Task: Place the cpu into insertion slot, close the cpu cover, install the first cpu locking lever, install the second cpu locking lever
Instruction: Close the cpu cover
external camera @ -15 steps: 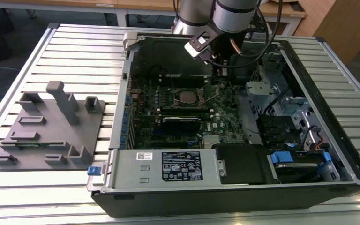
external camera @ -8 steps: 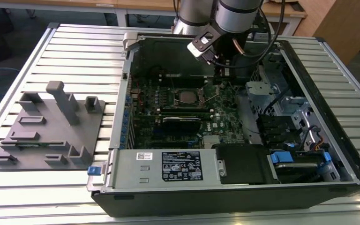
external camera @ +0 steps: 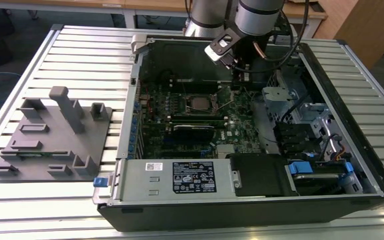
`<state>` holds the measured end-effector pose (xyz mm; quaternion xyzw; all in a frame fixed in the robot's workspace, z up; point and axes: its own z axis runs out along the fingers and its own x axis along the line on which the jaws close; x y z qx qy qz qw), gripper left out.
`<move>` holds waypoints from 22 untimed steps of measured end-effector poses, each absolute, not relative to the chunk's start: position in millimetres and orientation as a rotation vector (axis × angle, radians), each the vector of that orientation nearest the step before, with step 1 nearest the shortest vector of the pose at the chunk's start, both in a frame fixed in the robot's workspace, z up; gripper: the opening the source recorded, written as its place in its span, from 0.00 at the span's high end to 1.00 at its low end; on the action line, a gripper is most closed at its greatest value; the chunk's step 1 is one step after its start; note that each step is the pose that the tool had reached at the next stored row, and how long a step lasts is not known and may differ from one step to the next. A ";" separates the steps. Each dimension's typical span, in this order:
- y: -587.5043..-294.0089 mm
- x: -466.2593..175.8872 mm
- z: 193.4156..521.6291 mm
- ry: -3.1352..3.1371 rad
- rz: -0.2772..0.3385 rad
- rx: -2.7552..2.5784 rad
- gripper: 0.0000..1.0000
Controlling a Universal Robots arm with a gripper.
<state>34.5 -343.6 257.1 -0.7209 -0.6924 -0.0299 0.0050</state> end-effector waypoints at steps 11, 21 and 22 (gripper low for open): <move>-342.5 48.3 256.9 -2.168 -0.094 -2.258 0.90; -341.9 51.4 250.9 -2.164 -0.092 -2.264 0.90; -341.9 51.5 250.1 -2.160 -0.092 -2.268 0.90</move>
